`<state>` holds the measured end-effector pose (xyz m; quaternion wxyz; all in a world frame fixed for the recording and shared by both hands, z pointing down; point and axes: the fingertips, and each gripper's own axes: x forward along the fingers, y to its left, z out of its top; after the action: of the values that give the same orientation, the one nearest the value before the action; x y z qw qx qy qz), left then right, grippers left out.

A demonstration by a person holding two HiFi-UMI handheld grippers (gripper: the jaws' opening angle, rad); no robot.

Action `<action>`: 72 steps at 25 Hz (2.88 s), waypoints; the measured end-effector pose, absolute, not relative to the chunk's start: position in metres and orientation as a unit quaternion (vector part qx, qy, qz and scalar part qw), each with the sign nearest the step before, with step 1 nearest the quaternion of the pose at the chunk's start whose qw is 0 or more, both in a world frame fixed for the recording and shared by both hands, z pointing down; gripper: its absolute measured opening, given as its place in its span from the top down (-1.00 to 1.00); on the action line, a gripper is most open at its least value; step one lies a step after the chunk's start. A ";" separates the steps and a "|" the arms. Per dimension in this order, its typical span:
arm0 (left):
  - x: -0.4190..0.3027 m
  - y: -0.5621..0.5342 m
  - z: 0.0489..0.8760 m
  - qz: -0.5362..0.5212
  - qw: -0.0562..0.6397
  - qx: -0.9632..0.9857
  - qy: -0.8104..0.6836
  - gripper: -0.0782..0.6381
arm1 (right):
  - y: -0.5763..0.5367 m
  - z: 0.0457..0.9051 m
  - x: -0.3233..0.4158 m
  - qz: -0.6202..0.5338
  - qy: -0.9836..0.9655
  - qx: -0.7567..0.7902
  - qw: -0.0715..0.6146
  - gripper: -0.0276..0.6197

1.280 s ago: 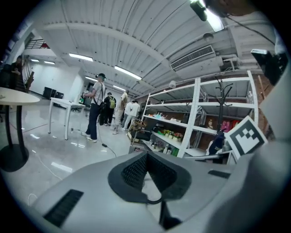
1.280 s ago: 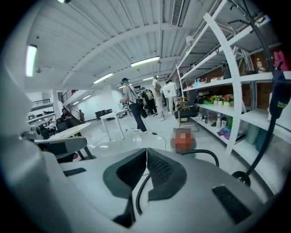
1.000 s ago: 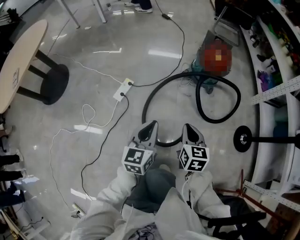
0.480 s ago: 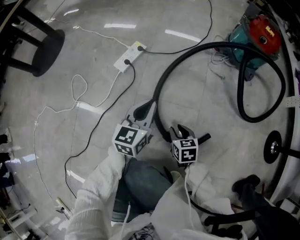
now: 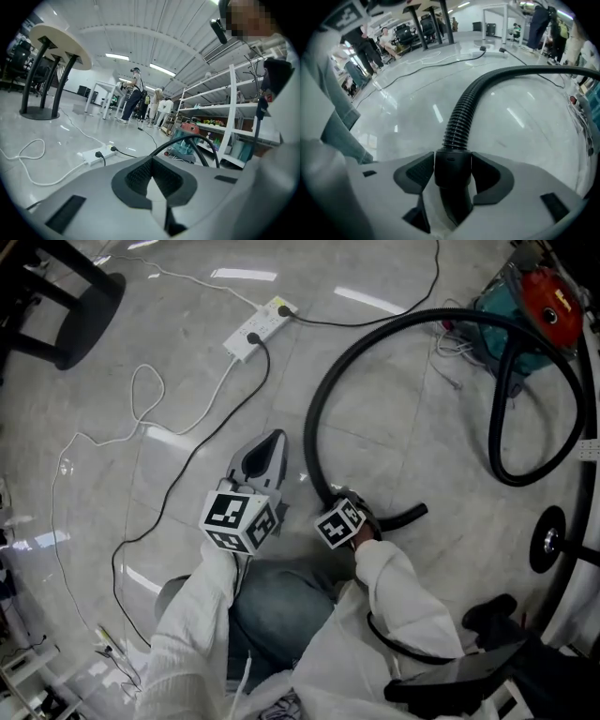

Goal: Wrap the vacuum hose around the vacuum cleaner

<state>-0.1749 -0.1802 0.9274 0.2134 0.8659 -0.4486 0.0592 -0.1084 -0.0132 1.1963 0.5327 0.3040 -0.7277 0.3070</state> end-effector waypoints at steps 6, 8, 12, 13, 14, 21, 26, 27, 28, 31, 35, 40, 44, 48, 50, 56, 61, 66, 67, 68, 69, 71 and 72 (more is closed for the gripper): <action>-0.178 -0.185 0.920 0.052 0.203 0.863 -0.460 0.78 | -0.014 1.208 -0.106 0.308 -0.717 0.322 0.536 0.18; -0.180 -0.186 0.926 0.057 0.206 0.859 -0.465 0.78 | -0.014 1.205 -0.106 0.316 -0.721 0.327 0.522 0.18; -0.187 -0.195 0.922 0.063 0.192 0.851 -0.485 0.78 | -0.036 1.170 -0.110 0.344 -0.745 0.370 0.437 0.18; -0.192 -0.199 0.914 0.064 0.188 0.846 -0.495 0.78 | -0.047 1.150 -0.112 0.347 -0.753 0.382 0.408 0.18; -0.197 -0.201 0.905 0.064 0.187 0.839 -0.507 0.78 | -0.058 1.125 -0.114 0.348 -0.762 0.392 0.381 0.18; -0.195 -0.189 0.719 0.078 0.163 0.850 -0.495 0.78 | -0.099 0.837 -0.143 0.276 -0.824 0.439 0.227 0.18; -0.198 -0.181 0.544 0.062 0.174 0.844 -0.504 0.78 | -0.105 0.584 -0.148 0.246 -0.838 0.481 0.084 0.18; -0.195 -0.176 0.507 0.063 0.177 0.845 -0.501 0.78 | -0.103 0.532 -0.146 0.240 -0.836 0.491 0.058 0.18; -0.191 -0.170 0.470 0.063 0.180 0.847 -0.496 0.78 | -0.099 0.481 -0.142 0.239 -0.830 0.503 0.032 0.18; -0.169 -0.153 0.365 0.061 0.179 0.867 -0.462 0.78 | -0.086 0.350 -0.118 0.232 -0.795 0.559 -0.034 0.18; -0.115 -0.154 0.267 0.035 0.123 0.910 -0.394 0.78 | -0.075 0.243 -0.069 0.198 -0.740 0.635 -0.101 0.18; -0.046 -0.151 0.217 -0.001 0.131 0.934 -0.333 0.78 | -0.057 0.182 -0.011 0.145 -0.687 0.696 -0.149 0.18; 0.002 -0.133 0.192 0.001 0.113 0.955 -0.275 0.78 | -0.036 0.142 0.028 0.097 -0.639 0.740 -0.187 0.18; 0.036 -0.121 0.166 -0.014 0.111 0.965 -0.236 0.78 | -0.027 0.114 0.061 0.066 -0.606 0.765 -0.207 0.18; 0.050 -0.117 0.157 -0.017 0.110 0.969 -0.220 0.78 | -0.030 0.107 0.078 0.058 -0.595 0.774 -0.210 0.18; 0.096 -0.143 0.142 -0.018 0.094 0.977 -0.192 0.78 | -0.064 0.099 0.146 0.041 -0.558 0.799 -0.220 0.18; 0.143 -0.189 0.135 -0.018 0.092 0.979 -0.181 0.78 | -0.105 0.096 0.204 0.036 -0.539 0.812 -0.220 0.18; 0.207 -0.234 0.126 -0.018 0.090 0.982 -0.166 0.78 | -0.156 0.088 0.266 0.036 -0.537 0.812 -0.226 0.18; 0.220 -0.244 0.123 -0.018 0.090 0.982 -0.164 0.78 | -0.168 0.085 0.279 0.037 -0.538 0.811 -0.227 0.18; 0.231 -0.255 0.121 -0.017 0.089 0.982 -0.163 0.78 | -0.180 0.082 0.290 0.038 -0.539 0.810 -0.229 0.18; 0.240 -0.266 0.118 -0.017 0.089 0.983 -0.162 0.78 | -0.192 0.079 0.299 0.039 -0.540 0.809 -0.230 0.18; 0.255 -0.288 0.113 -0.022 0.089 0.983 -0.161 0.78 | -0.215 0.076 0.313 0.038 -0.544 0.806 -0.229 0.18; 0.261 -0.300 0.110 -0.026 0.091 0.982 -0.163 0.78 | -0.226 0.075 0.320 0.036 -0.545 0.806 -0.227 0.18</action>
<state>0.2611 -0.3005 0.1099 0.0905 0.9822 -0.1628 -0.0263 0.3201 -0.2255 0.0746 -0.2274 0.8059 -0.5454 0.0359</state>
